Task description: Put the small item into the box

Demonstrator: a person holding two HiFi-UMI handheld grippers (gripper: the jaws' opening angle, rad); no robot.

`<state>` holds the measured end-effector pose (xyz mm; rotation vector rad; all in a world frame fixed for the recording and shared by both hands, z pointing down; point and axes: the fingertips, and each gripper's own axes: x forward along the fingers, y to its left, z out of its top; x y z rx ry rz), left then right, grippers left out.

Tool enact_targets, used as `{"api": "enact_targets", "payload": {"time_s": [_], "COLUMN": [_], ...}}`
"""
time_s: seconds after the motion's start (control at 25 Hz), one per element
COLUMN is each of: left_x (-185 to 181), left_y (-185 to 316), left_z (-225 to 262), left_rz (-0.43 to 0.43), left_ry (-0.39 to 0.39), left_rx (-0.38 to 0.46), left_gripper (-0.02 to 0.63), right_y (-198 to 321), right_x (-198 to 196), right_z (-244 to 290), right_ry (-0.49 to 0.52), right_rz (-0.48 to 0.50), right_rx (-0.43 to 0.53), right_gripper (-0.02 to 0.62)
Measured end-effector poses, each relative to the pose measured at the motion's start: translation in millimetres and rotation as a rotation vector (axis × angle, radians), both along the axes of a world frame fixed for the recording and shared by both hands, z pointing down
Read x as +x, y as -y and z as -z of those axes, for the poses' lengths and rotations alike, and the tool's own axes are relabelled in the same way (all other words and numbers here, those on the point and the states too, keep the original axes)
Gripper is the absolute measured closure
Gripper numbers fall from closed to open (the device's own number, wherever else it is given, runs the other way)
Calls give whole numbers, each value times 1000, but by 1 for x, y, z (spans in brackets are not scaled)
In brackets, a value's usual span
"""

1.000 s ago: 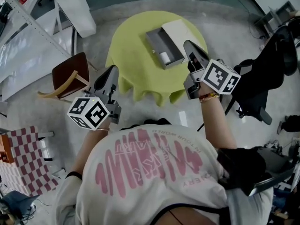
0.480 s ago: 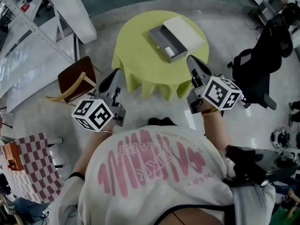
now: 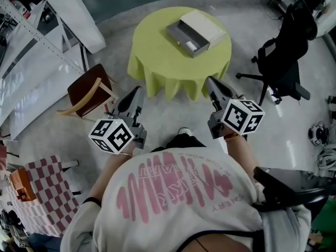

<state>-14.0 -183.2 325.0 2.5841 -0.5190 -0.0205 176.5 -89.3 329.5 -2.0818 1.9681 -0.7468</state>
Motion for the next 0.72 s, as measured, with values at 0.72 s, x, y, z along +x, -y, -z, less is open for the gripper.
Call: {"api": "enact_targets", "payload": {"time_s": [0.72], "left_x": [-68], "left_y": [-71], "left_z": [-12], "left_rz": [-85], "left_ry": [118], "left_rx": [104], "left_gripper": [600], "right_y": [-91], "right_x": [-76], "right_z": [-29], "right_ry": [-169], "right_rz": [-156], "right_rx": [-163], "right_gripper": [591]}}
